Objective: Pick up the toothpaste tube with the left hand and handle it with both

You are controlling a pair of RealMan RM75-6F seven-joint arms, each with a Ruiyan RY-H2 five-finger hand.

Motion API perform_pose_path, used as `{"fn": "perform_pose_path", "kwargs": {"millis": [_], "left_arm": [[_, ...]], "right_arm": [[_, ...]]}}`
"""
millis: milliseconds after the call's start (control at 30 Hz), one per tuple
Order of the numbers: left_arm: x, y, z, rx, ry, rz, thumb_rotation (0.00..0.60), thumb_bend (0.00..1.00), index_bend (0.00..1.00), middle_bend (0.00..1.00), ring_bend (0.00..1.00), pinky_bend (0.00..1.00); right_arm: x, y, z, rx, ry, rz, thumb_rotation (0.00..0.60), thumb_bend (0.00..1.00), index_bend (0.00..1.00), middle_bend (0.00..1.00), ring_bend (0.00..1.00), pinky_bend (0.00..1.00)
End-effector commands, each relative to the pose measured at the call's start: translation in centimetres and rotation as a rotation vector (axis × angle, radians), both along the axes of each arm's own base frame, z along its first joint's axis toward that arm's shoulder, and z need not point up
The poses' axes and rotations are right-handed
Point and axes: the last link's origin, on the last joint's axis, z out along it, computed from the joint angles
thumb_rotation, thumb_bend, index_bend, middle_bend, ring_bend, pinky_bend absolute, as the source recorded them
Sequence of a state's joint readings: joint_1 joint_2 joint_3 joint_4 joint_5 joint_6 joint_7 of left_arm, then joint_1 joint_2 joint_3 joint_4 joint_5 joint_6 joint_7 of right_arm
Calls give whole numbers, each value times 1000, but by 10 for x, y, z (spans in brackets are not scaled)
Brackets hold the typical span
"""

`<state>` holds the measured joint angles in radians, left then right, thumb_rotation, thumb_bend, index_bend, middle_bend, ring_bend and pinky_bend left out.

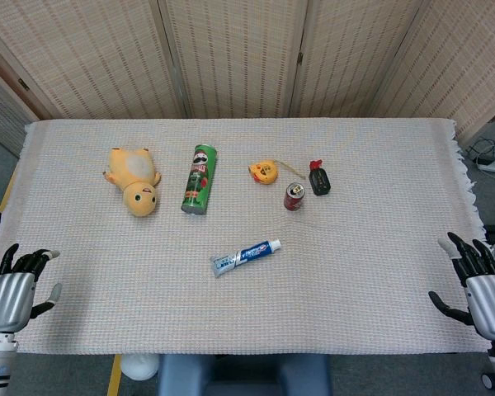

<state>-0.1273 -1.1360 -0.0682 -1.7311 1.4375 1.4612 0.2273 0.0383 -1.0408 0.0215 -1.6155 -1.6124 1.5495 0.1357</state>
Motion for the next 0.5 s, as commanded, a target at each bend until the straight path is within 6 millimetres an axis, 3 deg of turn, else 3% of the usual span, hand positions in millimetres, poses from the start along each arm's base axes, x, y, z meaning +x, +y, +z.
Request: {"fn": "perform_pose_path", "kwargs": {"millis": [33,500], "left_arm": [[0,0,0,1,2,1,600,428,274,271,283,77],[3,0,1,-1,4,-14,600,428,274,271,283,76]], "right_arm": [[-1,-1,-3,15,0,-4,583,332,0,77,110,0],[1,-2,0,6,2,6,581,332,0,77,110,0]]}}
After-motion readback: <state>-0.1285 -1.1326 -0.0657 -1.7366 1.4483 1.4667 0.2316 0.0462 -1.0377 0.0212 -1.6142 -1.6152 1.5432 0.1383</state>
